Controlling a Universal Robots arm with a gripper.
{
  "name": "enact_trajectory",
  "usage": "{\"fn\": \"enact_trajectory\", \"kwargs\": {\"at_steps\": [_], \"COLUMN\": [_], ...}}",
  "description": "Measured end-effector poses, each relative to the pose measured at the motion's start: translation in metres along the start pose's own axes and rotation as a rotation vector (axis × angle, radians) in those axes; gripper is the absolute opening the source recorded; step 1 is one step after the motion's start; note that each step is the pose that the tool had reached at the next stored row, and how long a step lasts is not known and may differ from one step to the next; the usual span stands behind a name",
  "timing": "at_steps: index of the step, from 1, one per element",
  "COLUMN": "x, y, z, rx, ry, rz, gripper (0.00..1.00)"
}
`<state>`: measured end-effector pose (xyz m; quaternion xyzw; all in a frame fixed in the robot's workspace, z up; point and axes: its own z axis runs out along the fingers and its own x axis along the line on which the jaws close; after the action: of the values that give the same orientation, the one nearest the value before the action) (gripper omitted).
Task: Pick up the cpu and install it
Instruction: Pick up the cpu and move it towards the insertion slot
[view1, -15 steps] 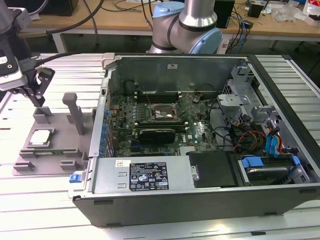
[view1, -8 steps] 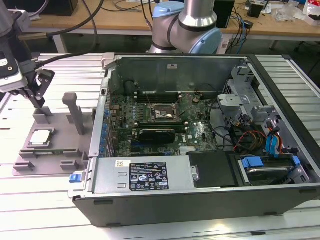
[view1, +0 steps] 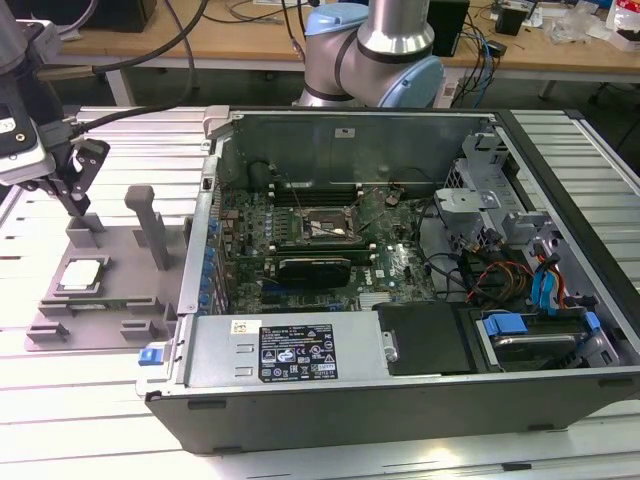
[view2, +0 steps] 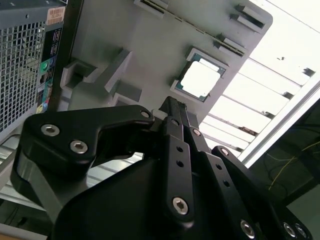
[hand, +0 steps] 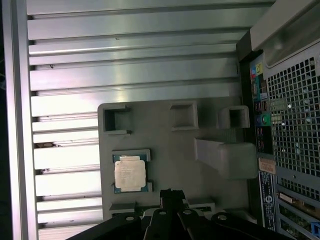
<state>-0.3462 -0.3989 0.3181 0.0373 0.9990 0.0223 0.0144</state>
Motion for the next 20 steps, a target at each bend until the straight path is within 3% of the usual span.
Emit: {"fn": "enact_trajectory", "kwargs": {"at_steps": [12, 20], "x": [0.0247, 0.0334], "y": [-0.0024, -0.0032], "z": [0.0138, 0.0167], "rx": [0.0031, 0.0031], "ry": [0.0001, 0.0000], "rz": [0.000, 0.000], "gripper": [0.11, 0.11]}}
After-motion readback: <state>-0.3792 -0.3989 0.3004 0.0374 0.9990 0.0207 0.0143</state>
